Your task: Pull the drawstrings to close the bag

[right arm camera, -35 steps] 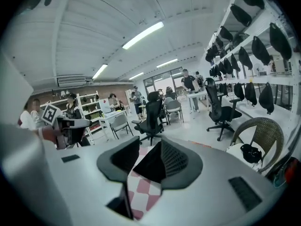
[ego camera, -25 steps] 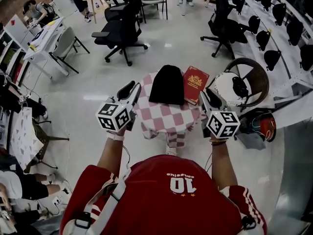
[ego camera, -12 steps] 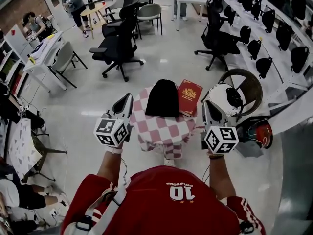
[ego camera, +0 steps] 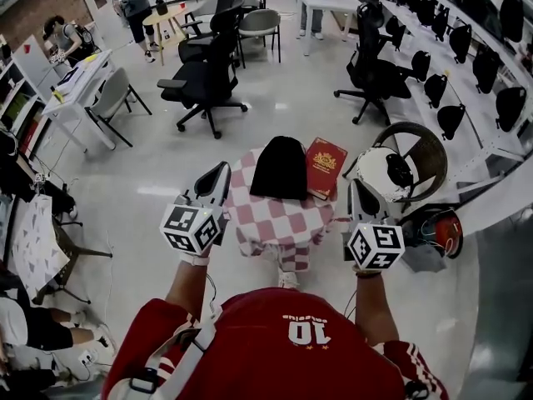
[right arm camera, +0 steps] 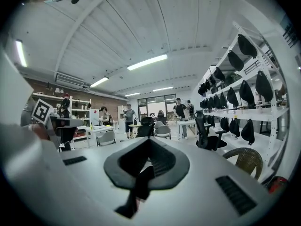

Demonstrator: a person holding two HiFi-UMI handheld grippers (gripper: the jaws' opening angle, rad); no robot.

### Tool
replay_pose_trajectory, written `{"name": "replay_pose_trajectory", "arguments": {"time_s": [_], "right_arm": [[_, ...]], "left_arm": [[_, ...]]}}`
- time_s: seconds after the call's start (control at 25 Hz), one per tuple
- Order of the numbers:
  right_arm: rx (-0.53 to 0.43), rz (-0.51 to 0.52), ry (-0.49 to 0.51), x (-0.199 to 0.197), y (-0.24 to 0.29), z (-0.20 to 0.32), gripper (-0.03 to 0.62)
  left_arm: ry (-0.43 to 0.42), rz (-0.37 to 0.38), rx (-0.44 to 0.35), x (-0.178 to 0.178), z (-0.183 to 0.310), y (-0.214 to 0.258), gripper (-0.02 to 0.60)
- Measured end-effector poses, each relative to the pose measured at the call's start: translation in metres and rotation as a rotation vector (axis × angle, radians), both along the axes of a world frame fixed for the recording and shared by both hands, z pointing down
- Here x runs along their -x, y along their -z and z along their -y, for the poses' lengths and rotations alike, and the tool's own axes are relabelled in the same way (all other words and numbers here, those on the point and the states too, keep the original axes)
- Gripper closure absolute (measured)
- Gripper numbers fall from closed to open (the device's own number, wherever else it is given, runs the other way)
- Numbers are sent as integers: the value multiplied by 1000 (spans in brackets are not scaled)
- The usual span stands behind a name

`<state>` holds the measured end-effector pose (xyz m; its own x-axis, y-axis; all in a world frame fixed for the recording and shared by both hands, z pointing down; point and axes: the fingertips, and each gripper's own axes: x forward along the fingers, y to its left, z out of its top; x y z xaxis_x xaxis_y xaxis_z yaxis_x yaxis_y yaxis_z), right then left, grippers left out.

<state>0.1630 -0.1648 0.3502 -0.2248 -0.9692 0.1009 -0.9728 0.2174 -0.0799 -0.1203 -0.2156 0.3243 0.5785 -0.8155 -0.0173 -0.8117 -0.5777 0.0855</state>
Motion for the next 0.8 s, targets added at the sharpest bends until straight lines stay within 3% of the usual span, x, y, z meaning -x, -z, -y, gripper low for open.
{"name": "replay_pose_trajectory", "arguments": {"time_s": [0.8], "right_arm": [[24,20,38,23,-11,-2,579]], "left_arm": [[-12,-48,34,17,-9,-9,574]]}}
